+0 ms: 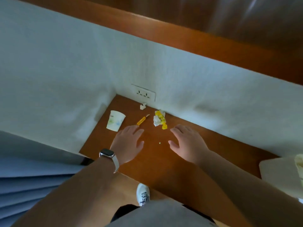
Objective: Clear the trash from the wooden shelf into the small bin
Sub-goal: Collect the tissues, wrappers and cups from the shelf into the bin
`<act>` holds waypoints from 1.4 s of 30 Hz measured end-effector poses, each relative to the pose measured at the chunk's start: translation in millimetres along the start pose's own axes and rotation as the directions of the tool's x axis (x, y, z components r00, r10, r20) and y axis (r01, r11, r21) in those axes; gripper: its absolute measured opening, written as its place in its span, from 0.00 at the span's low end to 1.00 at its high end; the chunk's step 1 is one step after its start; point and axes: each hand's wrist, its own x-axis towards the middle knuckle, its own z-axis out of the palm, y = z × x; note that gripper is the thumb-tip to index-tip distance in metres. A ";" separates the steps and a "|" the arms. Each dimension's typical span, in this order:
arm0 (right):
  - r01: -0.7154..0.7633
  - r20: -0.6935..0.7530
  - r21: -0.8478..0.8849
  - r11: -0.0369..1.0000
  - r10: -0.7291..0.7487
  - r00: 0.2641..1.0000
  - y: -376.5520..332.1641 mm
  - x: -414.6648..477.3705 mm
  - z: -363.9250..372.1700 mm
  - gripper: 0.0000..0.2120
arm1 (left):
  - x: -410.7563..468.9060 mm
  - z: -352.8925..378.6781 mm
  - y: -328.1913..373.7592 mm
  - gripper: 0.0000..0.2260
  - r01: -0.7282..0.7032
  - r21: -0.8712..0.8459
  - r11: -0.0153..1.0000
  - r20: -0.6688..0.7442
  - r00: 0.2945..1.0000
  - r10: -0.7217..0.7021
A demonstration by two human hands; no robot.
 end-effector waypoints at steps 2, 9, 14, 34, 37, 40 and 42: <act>-0.033 0.002 0.014 0.999 0.033 0.999 -8.5 11.0 9.2 0.21 | 6.6 5.0 -13.6 0.21 -0.014 -0.009 1.000 0.006 1.000 0.014; -0.159 0.042 0.054 0.986 0.157 0.987 -6.5 59.9 38.3 0.19 | 43.3 17.6 -41.8 0.21 -0.031 -0.031 0.999 0.012 0.999 0.031; -0.231 0.039 0.128 0.964 0.228 0.973 3.6 98.6 53.7 0.19 | 70.5 33.3 -41.0 0.21 0.025 -0.076 0.997 0.000 1.000 -0.025; -0.415 0.145 0.325 0.850 0.389 0.910 17.6 126.8 83.3 0.16 | 92.6 61.1 -26.9 0.09 0.276 -0.255 0.927 -0.010 0.958 -0.288; -0.423 0.121 0.356 0.833 0.408 0.905 18.6 120.7 78.4 0.13 | 85.1 57.3 -21.5 0.08 0.286 -0.341 0.896 -0.007 0.952 -0.306; -0.441 0.113 0.396 0.805 0.434 0.894 18.1 113.7 72.0 0.10 | 76.6 50.9 -16.1 0.08 0.299 -0.433 0.851 -0.011 0.942 -0.337; -0.455 0.116 0.431 0.779 0.452 0.884 16.7 107.0 65.1 0.11 | 70.1 46.4 -12.5 0.08 0.308 -0.468 0.828 -0.013 0.935 -0.355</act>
